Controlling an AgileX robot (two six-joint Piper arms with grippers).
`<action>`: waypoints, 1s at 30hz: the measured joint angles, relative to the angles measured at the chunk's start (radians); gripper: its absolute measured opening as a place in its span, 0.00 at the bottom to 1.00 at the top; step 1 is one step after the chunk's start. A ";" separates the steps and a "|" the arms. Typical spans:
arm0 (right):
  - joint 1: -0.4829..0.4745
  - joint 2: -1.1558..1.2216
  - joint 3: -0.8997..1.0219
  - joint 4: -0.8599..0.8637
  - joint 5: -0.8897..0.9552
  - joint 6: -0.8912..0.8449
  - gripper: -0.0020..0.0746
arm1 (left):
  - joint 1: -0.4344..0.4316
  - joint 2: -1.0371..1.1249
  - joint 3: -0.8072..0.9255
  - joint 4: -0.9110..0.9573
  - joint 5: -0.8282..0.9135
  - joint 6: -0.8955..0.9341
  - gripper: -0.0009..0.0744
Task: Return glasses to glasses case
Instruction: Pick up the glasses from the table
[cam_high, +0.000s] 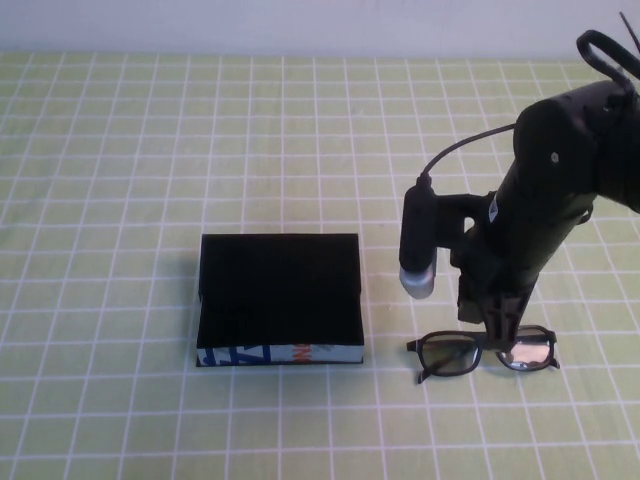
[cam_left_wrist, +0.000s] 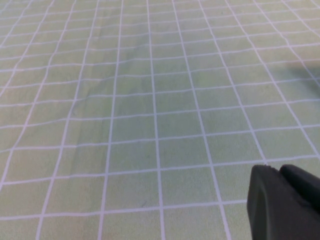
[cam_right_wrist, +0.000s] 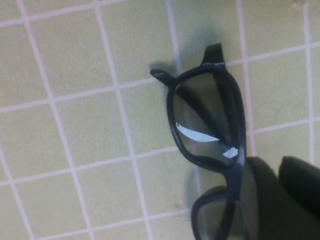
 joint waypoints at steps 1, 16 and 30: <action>-0.008 0.017 -0.010 0.005 0.004 -0.036 0.10 | 0.000 0.000 0.000 0.000 0.000 0.000 0.01; -0.096 0.098 -0.033 0.073 0.037 -0.264 0.56 | 0.000 0.000 0.000 0.000 0.000 0.000 0.01; -0.100 0.160 -0.033 0.073 0.027 -0.275 0.57 | 0.000 0.000 0.000 0.000 0.000 0.000 0.01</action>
